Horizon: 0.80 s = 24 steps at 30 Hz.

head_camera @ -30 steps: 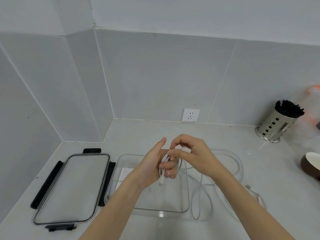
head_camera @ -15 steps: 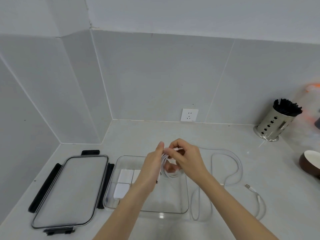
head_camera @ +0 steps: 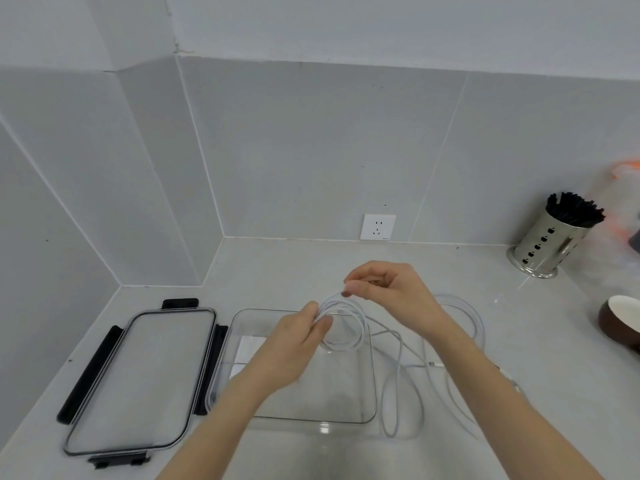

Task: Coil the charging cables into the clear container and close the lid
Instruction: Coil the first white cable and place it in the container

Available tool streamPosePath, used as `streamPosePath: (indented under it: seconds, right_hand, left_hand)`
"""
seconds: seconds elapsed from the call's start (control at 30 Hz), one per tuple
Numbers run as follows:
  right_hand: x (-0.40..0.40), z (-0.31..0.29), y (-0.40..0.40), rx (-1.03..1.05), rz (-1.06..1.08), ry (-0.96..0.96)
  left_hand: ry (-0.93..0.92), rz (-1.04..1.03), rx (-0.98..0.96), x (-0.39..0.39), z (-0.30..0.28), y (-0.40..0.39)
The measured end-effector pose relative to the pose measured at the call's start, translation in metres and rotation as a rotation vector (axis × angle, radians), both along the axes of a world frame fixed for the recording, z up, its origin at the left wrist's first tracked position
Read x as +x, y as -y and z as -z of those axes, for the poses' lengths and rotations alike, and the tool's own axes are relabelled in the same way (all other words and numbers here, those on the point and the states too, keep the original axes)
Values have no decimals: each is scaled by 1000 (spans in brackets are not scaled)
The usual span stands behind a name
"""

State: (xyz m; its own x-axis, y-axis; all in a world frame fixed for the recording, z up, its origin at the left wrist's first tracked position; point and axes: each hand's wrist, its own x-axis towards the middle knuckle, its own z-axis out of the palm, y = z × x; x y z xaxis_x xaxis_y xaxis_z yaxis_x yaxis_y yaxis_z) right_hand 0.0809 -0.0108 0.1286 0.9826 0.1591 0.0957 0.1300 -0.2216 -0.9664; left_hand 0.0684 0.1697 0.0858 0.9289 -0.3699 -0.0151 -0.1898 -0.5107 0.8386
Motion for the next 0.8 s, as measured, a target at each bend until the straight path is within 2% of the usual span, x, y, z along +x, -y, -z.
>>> streamPosePath:
  seconds: [0.1, 0.2, 0.27, 0.33, 0.4, 0.57, 0.7, 0.8]
  right_hand:
    - [2, -3, 8, 49, -5, -30]
    - [1, 13, 2, 133, 96, -43]
    - [-2, 27, -8, 119, 136, -42]
    - [-6, 36, -17, 99, 152, -64]
    - [-9, 37, -22, 114, 162, -129]
    - [-9, 29, -20, 350, 105, -442]
    - [-12, 33, -19, 210, 14, -408]
    - [-12, 37, -18, 227, 33, -425]
  left_hand:
    - [-51, 84, -54, -3, -5, -3]
    - [-159, 46, -282, -5, -12, 4]
    - [-207, -20, -384, -5, -16, 9]
    - [-154, -102, -335, -4, -16, 13]
    - [-61, -174, -194, -3, -14, 15]
    - [72, -252, 33, 2, -2, 16]
    - [89, -242, 97, 3, 4, 17]
    - [73, -204, 97, 2, 6, 19]
